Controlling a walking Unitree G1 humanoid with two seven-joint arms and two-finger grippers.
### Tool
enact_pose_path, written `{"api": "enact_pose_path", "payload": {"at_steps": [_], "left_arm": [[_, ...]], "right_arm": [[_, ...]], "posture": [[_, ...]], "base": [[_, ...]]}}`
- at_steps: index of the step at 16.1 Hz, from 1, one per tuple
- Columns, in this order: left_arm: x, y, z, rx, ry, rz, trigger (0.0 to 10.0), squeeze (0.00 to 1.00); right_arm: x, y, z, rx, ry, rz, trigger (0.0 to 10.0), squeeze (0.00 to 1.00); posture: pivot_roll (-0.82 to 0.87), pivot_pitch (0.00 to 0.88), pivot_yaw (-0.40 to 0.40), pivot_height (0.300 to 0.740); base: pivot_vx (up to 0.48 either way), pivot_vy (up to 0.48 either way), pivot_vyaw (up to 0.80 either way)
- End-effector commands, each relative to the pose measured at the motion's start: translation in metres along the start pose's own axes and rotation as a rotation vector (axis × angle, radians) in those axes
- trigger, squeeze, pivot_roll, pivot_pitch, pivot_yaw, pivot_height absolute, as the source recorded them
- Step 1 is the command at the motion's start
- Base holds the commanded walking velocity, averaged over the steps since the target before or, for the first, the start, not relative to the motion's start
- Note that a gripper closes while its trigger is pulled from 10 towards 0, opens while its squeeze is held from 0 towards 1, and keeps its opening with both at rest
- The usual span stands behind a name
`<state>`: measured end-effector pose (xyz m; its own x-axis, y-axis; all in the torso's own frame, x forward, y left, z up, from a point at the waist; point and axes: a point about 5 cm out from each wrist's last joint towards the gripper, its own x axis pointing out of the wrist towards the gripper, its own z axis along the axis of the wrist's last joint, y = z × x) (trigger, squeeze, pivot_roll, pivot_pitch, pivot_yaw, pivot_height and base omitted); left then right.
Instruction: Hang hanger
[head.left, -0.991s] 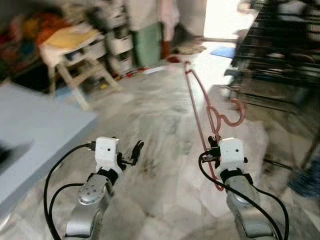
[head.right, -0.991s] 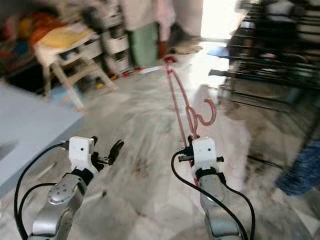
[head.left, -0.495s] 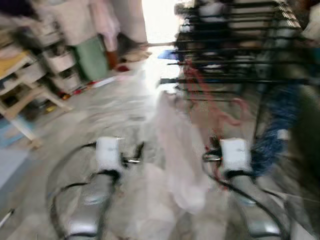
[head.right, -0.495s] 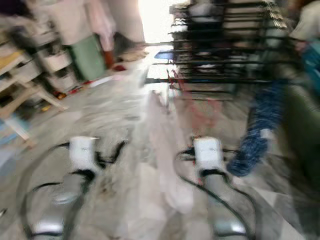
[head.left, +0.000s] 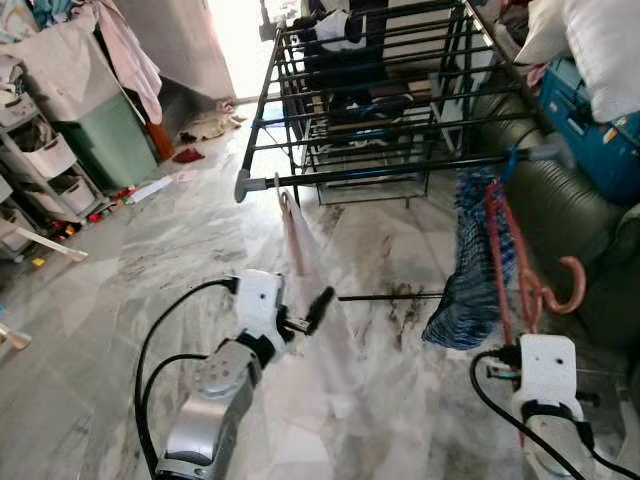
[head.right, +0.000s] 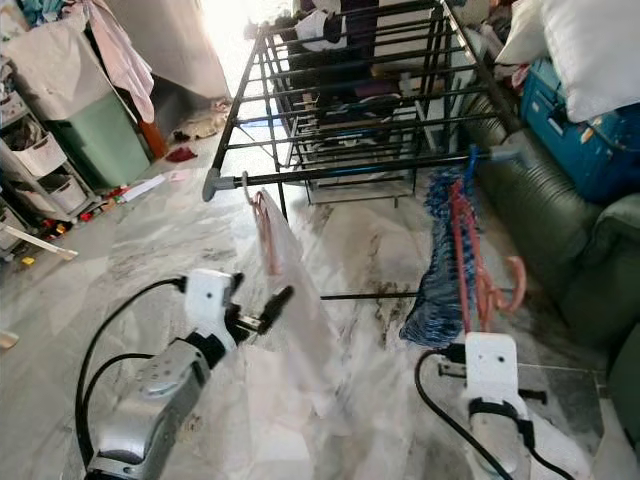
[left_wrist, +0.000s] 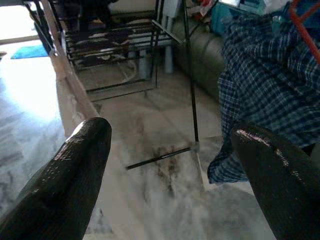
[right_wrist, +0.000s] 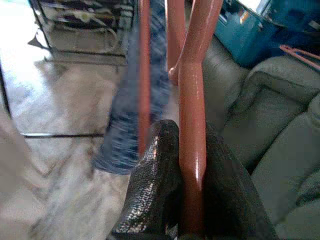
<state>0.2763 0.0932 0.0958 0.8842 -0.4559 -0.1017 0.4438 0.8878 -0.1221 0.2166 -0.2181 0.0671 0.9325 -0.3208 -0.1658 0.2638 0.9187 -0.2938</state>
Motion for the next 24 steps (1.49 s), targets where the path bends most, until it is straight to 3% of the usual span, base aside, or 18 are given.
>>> {"api": "enact_pose_path", "payload": {"at_steps": [1, 6, 10, 16, 20, 24], "left_arm": [[-0.005, 0.015, -0.004, 0.002, 0.034, 0.043, 10.0, 0.00], [-0.004, 0.017, -0.004, -0.011, 0.040, 0.046, 10.0, 0.00], [-0.005, 0.019, -0.010, -0.003, 0.064, 0.064, 10.0, 0.00], [-0.007, 0.013, -0.023, -0.028, 0.121, 0.047, 10.0, 0.00], [-0.014, -0.006, -0.019, -0.076, 0.112, -0.203, 10.0, 0.00], [-0.015, -0.012, -0.002, -0.099, 0.060, -0.312, 10.0, 0.00]], "right_arm": [[-0.004, 0.011, 0.007, 0.015, -0.022, 0.039, 10.0, 0.00], [-0.011, 0.025, -0.002, -0.023, 0.050, 0.171, 10.0, 0.00], [-0.002, 0.032, -0.002, -0.059, 0.078, 0.241, 10.0, 0.00], [0.043, 0.039, 0.015, -0.104, 0.167, 0.323, 10.0, 0.00], [0.077, 0.039, 0.037, -0.156, 0.173, 0.383, 10.0, 0.00], [0.102, 0.038, 0.066, -0.182, 0.117, 0.380, 10.0, 0.00]], "posture": [[-0.17, 0.016, 0.153, 0.740], [-0.17, 0.018, 0.156, 0.740], [-0.16, 0.019, 0.149, 0.740], [-0.15, 0.027, 0.123, 0.740], [-0.13, 0.032, 0.114, 0.740], [-0.11, 0.029, 0.109, 0.740]], "base": [[0.000, 0.000, 0.00], [0.000, 0.000, 0.00], [0.000, 0.000, 0.00], [0.000, 0.000, 0.00], [0.000, 0.000, 0.00], [0.000, 0.000, 0.00]]}}
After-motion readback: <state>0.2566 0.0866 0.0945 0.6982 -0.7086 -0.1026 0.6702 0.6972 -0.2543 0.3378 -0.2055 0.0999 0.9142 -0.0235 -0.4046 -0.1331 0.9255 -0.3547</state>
